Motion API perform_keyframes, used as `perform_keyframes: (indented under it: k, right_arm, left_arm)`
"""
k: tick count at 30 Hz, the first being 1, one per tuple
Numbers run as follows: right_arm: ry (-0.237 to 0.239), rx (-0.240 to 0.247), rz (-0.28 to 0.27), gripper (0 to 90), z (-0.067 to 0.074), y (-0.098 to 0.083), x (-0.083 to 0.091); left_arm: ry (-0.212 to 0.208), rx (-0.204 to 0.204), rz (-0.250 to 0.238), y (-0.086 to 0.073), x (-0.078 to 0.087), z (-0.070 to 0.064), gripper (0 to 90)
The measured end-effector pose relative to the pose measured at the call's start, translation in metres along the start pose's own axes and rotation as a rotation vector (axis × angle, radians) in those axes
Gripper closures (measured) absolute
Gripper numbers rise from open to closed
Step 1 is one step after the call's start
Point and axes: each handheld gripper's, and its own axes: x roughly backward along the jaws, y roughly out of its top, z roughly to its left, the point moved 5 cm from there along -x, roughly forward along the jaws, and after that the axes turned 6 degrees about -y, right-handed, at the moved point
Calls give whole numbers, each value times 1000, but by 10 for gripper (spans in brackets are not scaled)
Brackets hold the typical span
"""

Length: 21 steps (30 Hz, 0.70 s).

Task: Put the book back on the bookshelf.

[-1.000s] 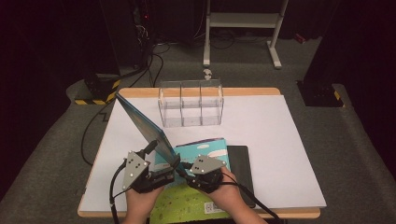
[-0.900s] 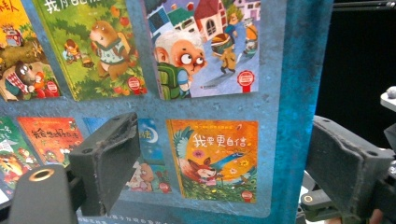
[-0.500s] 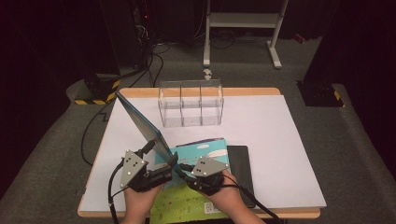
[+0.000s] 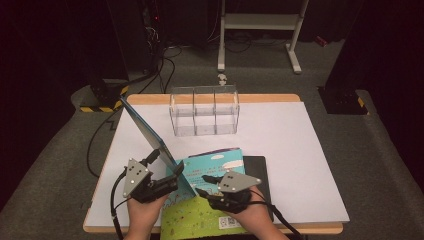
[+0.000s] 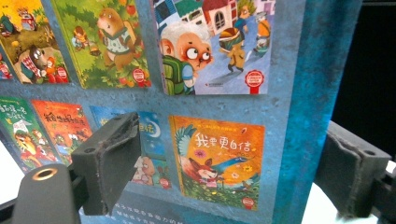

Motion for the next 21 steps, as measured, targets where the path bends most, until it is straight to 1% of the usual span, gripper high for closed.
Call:
perform_keyframes:
  k: [1,2,3,4,5,6,7,8,9,10,11,12,13,14,18,21]
  right_arm:
    - [0,0,0,555,0,0,0]
    - [-15,-6,-8,551,-5,-2,5]
    - [-48,-24,-20,549,-15,-5,13]
    - [-85,-45,-30,550,-28,-10,20]
    - [-111,-58,-31,552,-36,-13,25]
    - [-141,-84,-35,553,-47,-18,30]
    - [-175,-107,-45,556,-57,-23,36]
    - [-221,-160,-82,564,-73,-34,49]
    - [-232,-187,-101,570,-78,-38,53]
    - [-231,-219,-102,569,-85,-45,57]
    - [-231,-219,-102,569,-85,-45,57]
    - [-242,-222,-88,568,-89,-49,59]
    - [-261,-222,-87,569,-93,-53,61]
    - [-268,-250,-95,569,-101,-59,65]
    - [-279,-258,-93,569,-106,-61,66]
    - [-284,-261,-96,570,-108,-61,66]
  left_arm:
    - [1,0,3,0,1,2,154]
    - [5,3,2,1,1,4,156]
    - [8,11,0,2,2,6,162]
    - [8,3,6,2,2,8,167]
    - [12,6,3,3,3,9,171]
    - [15,10,2,3,3,10,171]
    - [15,1,10,4,4,11,171]
    - [13,2,8,4,5,12,170]
    - [13,2,8,4,5,12,170]
    - [12,-1,13,4,6,12,171]
    - [12,-6,17,4,6,13,171]
    - [11,-13,22,4,7,13,172]
    - [10,-15,23,5,7,13,175]
    - [10,-18,25,5,8,14,185]
    - [1,-28,37,6,11,14,203]
    - [-5,-34,45,6,13,14,248]
